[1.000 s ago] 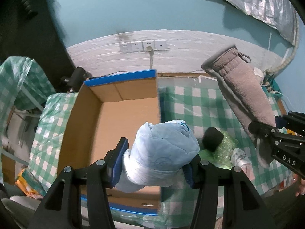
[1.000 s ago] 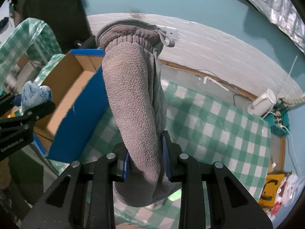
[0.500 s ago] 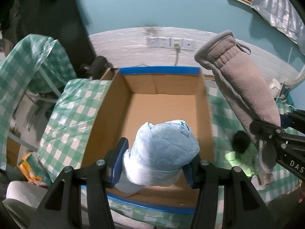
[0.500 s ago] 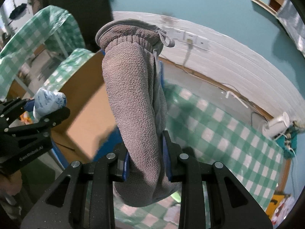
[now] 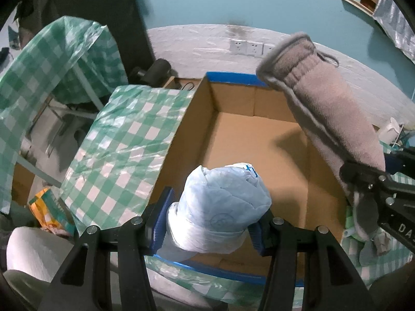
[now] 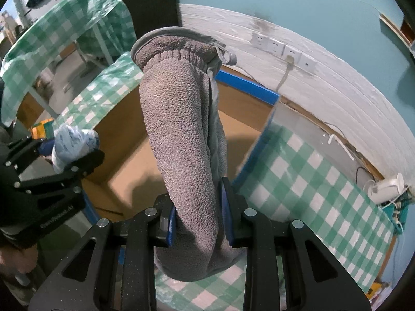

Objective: Organize soft objects
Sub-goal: 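Carry fleece tube into box with right tool while left tool drops blue bag in, then move both tools back over the remaining items on the tablecloth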

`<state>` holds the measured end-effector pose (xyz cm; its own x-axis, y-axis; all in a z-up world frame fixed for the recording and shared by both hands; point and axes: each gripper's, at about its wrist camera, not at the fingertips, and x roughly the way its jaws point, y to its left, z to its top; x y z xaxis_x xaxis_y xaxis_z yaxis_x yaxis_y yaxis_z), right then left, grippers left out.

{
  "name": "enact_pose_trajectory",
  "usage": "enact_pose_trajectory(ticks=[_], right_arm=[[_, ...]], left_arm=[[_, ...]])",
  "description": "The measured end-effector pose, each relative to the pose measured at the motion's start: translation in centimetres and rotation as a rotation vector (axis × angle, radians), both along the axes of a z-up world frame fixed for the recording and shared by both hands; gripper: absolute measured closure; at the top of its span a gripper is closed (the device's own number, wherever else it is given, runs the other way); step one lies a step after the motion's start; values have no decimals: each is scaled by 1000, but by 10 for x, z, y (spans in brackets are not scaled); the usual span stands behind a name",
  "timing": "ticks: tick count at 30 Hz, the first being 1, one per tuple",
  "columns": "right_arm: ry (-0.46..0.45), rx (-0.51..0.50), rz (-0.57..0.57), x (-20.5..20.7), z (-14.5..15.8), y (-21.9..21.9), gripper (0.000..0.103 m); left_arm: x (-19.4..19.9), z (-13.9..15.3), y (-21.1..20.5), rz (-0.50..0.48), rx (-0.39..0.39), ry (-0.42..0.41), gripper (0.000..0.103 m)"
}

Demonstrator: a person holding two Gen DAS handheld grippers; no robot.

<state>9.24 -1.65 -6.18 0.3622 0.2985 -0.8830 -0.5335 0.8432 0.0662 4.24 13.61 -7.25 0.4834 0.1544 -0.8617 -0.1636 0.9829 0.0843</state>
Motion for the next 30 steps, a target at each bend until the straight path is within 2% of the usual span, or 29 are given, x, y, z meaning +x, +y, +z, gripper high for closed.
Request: enact_pose_trajectory(ticks=[9, 14, 16, 19, 23, 30], right_arm=[[14, -4, 31, 3, -3, 32, 76], [41, 9, 42, 3, -10, 42, 67], [50, 9, 42, 2, -12, 43, 54], [28, -2, 34, 0, -12, 42, 43], [21, 4, 17, 0, -9, 35, 42], [9, 12, -6, 0, -3, 23, 40]], left_arm=[[-1, -7, 10, 16, -14, 10, 49], [-1, -12, 8, 19, 19, 15, 43], [-1, -13, 7, 20, 40, 20, 41], [-2, -13, 8, 23, 52, 28, 36], [-3, -8, 7, 30, 73, 14, 21], [-4, -4, 2, 17, 65, 3, 21]])
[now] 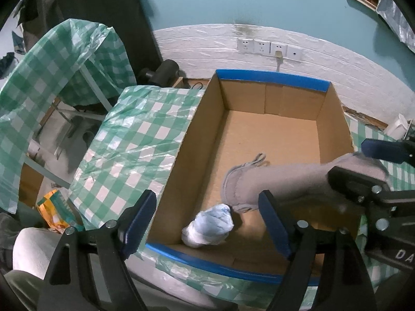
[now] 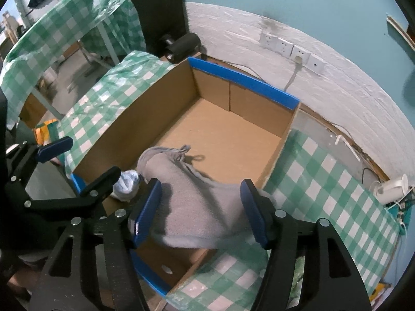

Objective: Organize soft objects
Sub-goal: 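Move both tools back over the remaining items on the tablecloth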

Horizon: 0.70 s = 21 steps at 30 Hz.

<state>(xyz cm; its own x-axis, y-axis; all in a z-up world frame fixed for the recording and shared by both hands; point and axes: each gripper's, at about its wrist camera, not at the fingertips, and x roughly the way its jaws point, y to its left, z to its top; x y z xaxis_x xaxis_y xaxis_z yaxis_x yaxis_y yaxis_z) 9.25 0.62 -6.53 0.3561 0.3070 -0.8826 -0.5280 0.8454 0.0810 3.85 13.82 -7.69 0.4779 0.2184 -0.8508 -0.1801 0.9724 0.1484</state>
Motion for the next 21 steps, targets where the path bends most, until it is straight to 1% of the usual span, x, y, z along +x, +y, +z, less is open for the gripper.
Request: enact_pose_trajectory(ticks=[4, 9, 13, 21], right_arm=[[-25, 31, -32, 0, 11, -13, 39], [-41, 43, -65, 1, 20, -28, 39], [-41, 44, -93, 1, 21, -43, 39], [-42, 26, -127, -3, 18, -69, 39]], left_arm=[[0, 1, -3, -4, 2, -2, 21], [-1, 5, -6, -5, -21, -18, 21], [-2, 13, -9, -13, -55, -43, 21], [-6, 31, -25, -43, -98, -107, 21]])
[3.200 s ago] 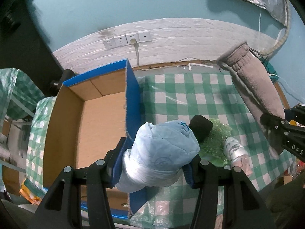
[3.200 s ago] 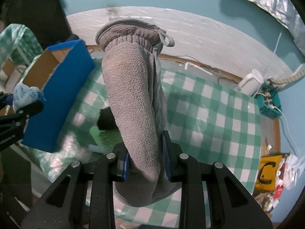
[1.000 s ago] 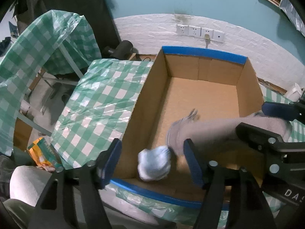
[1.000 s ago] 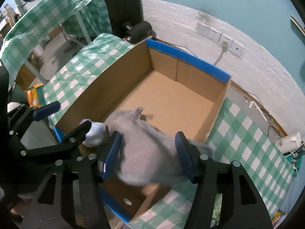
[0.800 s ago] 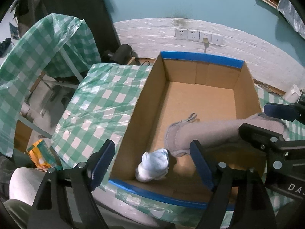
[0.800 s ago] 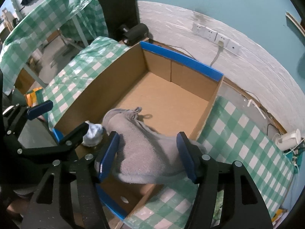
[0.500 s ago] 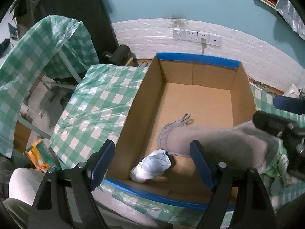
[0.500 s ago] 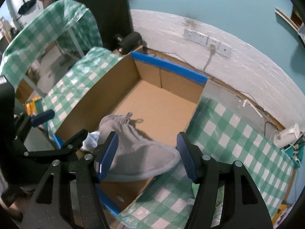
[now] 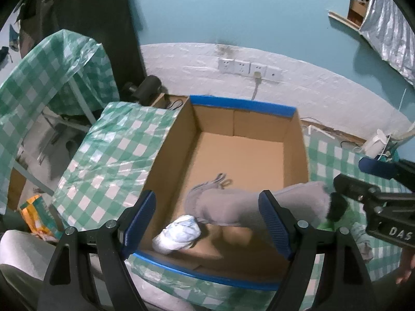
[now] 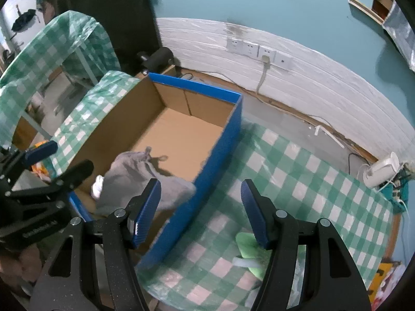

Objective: Organize soft objects
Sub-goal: 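Move both tools back over the remaining items on the tablecloth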

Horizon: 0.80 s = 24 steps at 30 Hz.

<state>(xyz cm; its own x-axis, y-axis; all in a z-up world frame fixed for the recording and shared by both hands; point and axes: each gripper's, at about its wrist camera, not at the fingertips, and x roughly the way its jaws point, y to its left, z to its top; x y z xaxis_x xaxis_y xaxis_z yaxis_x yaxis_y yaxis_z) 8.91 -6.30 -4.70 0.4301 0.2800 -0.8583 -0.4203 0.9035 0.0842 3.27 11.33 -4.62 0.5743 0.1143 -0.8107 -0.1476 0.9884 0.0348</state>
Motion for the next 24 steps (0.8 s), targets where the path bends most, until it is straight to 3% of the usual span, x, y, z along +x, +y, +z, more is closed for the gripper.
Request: enact_pose_trajectory(ticks=[24], right_arm=[[14, -20, -138, -23, -9, -100, 37]], left_arm=[[2, 8, -86, -167, 6, -23, 20]])
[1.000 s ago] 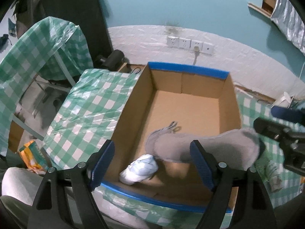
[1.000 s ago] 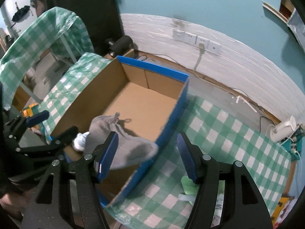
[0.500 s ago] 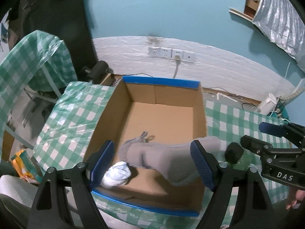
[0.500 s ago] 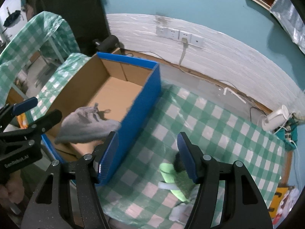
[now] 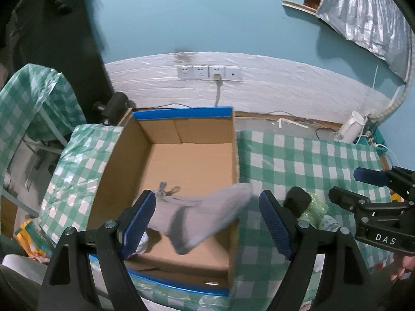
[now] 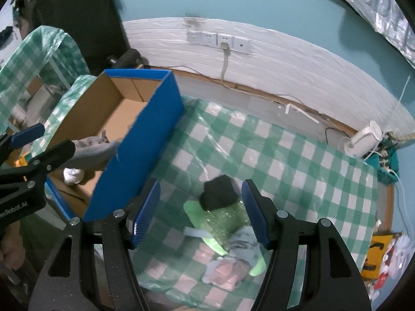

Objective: Organize soft objects
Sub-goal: 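Move both tools back over the remaining items on the tablecloth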

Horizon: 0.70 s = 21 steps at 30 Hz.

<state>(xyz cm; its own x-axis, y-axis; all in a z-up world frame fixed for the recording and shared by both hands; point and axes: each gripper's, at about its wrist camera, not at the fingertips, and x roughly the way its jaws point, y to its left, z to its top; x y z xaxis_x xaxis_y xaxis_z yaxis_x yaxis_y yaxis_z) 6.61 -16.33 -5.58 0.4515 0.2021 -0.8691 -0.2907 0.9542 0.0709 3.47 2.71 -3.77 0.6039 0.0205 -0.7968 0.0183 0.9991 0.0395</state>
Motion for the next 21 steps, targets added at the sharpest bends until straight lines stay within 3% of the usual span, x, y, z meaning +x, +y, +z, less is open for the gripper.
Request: enact_pose_trajectory(ticks=[21], right_arm=[[132, -37, -92, -22, -57, -58, 34]], left_arm=[[3, -45, -92, -182, 114, 91, 18]])
